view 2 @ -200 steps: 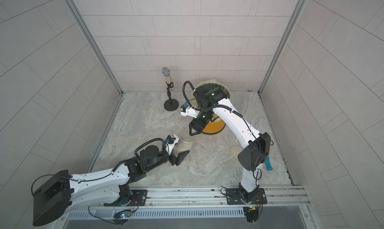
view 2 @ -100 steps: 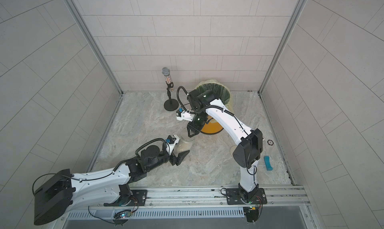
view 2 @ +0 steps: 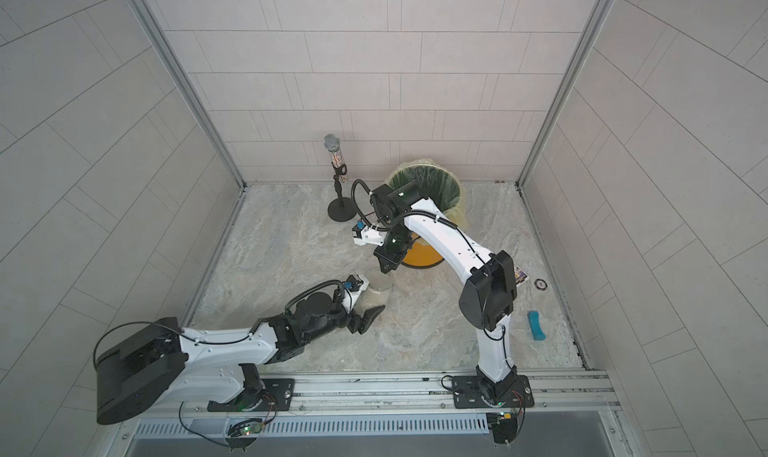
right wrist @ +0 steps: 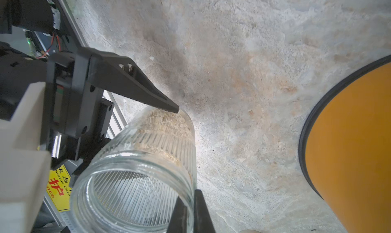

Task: Empty expired oatmeal from jars
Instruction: Place the jar at the center of the board.

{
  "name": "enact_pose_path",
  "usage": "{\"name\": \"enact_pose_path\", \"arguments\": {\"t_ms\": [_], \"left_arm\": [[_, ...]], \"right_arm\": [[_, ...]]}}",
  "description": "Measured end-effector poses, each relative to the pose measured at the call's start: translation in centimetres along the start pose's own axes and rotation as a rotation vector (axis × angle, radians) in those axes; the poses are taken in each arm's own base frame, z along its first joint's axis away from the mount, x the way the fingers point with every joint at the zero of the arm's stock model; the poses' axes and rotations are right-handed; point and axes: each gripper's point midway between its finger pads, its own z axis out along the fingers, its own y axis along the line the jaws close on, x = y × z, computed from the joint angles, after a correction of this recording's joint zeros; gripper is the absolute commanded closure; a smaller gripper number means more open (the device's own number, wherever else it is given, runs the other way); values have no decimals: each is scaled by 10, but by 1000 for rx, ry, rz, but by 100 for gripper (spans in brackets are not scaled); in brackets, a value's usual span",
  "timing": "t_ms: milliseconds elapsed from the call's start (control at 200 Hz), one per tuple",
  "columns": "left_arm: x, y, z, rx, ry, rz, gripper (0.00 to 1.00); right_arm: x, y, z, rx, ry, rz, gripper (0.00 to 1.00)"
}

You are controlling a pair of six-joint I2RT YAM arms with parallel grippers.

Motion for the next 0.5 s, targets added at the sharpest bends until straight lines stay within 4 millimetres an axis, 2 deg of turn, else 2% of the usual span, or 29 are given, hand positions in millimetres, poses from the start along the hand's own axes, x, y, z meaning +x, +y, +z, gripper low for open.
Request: {"name": "enact_pose_path", "arguments": {"t_ms": [500], "left_arm": [[37, -1, 59, -2, -37, -16, 100]], "right_arm": [[17, -33, 30, 132, 90, 28, 100]]}}
